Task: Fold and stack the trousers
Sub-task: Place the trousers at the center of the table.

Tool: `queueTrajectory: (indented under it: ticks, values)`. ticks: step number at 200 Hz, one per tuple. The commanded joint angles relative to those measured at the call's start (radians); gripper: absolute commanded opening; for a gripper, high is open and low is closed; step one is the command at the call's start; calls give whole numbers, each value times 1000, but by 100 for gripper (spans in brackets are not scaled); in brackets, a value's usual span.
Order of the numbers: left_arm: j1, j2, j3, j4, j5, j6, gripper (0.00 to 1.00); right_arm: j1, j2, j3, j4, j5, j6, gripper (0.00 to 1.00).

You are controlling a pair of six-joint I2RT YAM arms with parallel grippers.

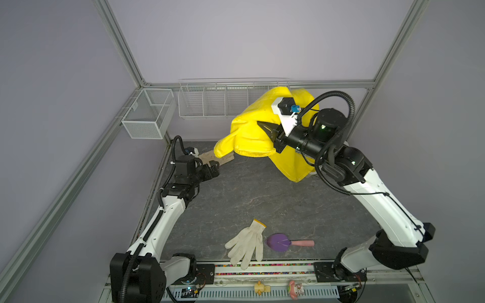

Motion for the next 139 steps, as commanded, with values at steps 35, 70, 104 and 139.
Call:
queueTrajectory:
  ticks: [35,70,104,139]
  values:
    - [31,-42,-29,-70,-69,12,100,12,42,-472,224,-20,215,17]
    - [31,-25,-39,-64,-29,-22,100,18,180,-535,281,-74,272,31]
    - [29,-23,-62,-38,33,-57,100,13,245,-501,193,-188,258,70]
    - [-37,-33,-92,-49,23,-58,99,-86,104,-554,43,-288,250,96]
